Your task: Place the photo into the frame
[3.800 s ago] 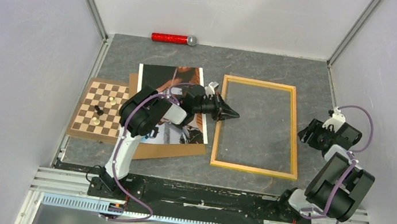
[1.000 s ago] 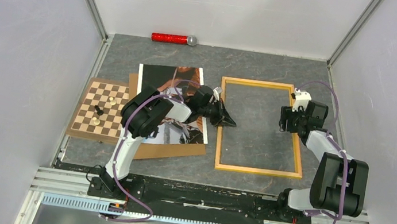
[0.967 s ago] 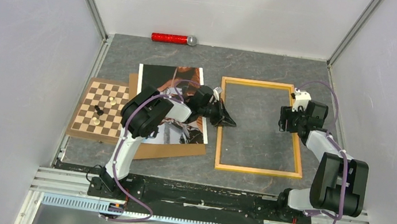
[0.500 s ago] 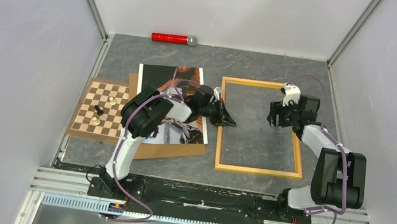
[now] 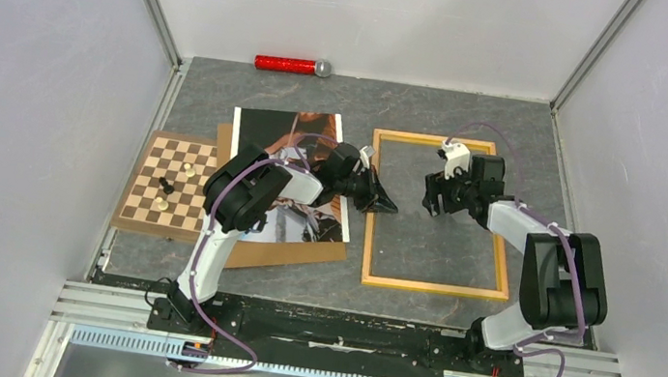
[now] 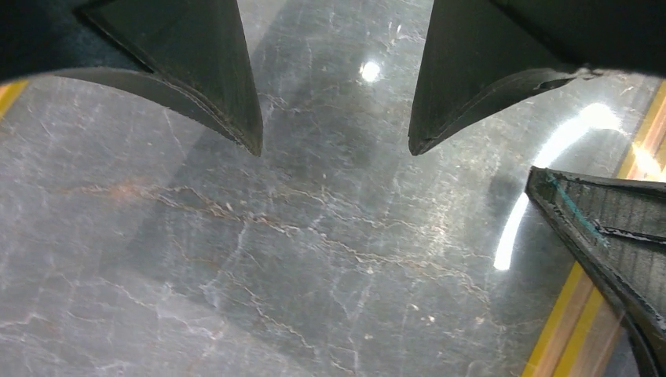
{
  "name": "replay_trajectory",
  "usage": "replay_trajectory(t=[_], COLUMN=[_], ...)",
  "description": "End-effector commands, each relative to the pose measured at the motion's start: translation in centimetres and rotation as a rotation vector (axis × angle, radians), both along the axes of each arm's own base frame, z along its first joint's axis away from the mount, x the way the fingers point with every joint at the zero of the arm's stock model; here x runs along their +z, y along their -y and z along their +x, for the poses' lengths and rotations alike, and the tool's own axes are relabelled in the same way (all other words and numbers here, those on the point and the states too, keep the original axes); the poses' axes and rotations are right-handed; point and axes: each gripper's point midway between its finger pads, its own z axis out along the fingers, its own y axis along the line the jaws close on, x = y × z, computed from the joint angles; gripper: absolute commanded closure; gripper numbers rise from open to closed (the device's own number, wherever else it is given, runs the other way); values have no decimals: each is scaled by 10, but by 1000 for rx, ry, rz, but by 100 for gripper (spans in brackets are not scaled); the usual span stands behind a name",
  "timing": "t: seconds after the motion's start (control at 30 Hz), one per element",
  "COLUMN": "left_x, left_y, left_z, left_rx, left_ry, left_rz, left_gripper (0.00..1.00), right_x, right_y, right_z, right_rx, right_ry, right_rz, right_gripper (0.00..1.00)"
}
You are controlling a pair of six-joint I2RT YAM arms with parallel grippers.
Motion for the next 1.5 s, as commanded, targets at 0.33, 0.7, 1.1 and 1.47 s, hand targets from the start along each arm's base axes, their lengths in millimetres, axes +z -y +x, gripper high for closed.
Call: replay_trajectory(t=[0.33,0.7,1.1,1.47], left_x=[5,9,22,57], left_y=[6,7,3,-9], left_z=[-4,-4,-6,-8], left_rx=[-39,-44,-52,-79], left_ry=[40,32,30,88], left_rz=[10,6,35,127], left_gripper=[98,81,55,50], right_x=[-2,-15,-20,-18], right_y=[-26,-20,-15,-15], right_z=[15,11,10,11], right_rx=[86,72,60,56], right_ry=[28,-2,-10,-4], right_rz=[-37,-69,-92,-95], right_gripper=[30,31,32,32])
